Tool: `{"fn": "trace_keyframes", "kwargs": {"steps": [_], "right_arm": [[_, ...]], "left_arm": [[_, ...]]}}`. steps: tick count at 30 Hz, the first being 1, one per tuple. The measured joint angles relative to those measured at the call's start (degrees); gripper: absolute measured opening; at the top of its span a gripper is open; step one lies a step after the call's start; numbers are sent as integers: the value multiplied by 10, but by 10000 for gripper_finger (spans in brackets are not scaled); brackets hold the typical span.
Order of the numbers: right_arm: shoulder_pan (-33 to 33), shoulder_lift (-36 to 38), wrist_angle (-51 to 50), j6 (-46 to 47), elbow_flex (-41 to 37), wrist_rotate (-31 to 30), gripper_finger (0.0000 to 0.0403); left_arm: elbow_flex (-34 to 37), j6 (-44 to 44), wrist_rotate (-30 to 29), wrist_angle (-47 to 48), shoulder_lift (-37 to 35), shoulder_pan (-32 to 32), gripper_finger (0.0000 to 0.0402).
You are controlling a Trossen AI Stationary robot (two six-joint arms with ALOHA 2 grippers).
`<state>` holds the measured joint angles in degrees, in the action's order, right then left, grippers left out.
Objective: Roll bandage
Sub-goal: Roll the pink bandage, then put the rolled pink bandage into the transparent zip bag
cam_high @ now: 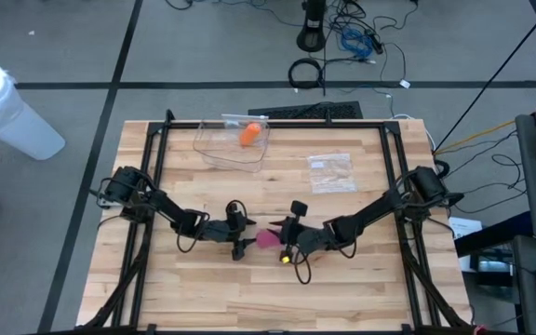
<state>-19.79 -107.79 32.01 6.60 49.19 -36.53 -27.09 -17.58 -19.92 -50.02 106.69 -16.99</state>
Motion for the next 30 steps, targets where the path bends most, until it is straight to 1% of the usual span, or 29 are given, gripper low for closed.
{"fn": "trace_keyframes", "kwargs": {"steps": [7, 9, 12, 14, 17, 20, 22, 25, 28, 30], "right_arm": [[0, 0, 34, -1, 0, 6, 73], [0, -1, 29, 0, 0, 6, 73], [0, -2, 21, 7, 0, 6, 73], [-1, -2, 31, 7, 0, 6, 73], [-5, -2, 50, 0, 0, 8, 73], [-6, -2, 69, 1, 0, 14, 73], [-1, -2, 68, 21, 0, 30, 73], [8, -2, 36, 44, 0, 30, 73], [16, 0, -23, 47, 0, -13, 73], [24, 4, -55, 51, 0, -23, 73]], "left_arm": [[0, 0, 4, 1, -4, 0, 283], [2, -1, 15, 3, -22, -3, 283], [1, 4, 26, 9, -67, -14, 283], [1, 25, 14, 39, -106, -22, 283], [1, 34, -30, 106, -146, -26, 283], [1, 34, -35, 121, -157, -26, 283], [1, 35, -35, 121, -157, -27, 283], [1, 35, -38, 128, -168, -33, 283], [1, 40, -52, 164, -202, -39, 283], [1, 44, -67, 204, -232, -45, 283]]}}
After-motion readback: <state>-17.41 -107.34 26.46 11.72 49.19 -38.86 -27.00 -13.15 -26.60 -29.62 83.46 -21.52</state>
